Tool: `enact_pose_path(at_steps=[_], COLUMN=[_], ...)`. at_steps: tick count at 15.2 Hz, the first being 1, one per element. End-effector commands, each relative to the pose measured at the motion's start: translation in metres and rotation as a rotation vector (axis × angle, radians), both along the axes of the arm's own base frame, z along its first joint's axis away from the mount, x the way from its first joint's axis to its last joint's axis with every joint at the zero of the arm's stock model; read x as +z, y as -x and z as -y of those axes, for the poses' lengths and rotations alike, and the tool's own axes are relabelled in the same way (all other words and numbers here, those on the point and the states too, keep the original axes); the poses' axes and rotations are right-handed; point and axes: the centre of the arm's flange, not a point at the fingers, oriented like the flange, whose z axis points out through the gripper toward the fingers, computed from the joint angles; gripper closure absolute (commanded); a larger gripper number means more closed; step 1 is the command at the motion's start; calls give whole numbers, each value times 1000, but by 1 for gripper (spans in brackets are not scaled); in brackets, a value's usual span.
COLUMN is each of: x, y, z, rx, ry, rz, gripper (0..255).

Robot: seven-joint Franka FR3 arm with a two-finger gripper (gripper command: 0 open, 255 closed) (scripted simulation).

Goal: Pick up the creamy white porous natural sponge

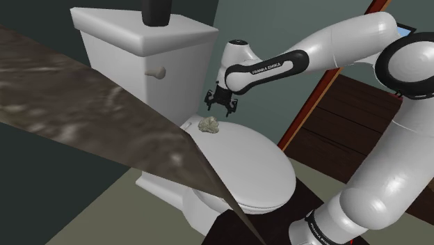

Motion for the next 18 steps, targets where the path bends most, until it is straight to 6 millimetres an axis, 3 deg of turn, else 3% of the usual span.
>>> enact_pose_path(at_steps=[1, 9, 11, 12, 18], x=[-17, -58, -58, -59, -59], y=[-18, -21, -21, -20, -20], z=[3, 4, 4, 4, 3], rx=[-58, -64, -64, -64, -64], ry=[4, 4, 4, 4, 4], rz=[3, 3, 3, 3, 3], gripper=[0, 0, 0, 255, 255])
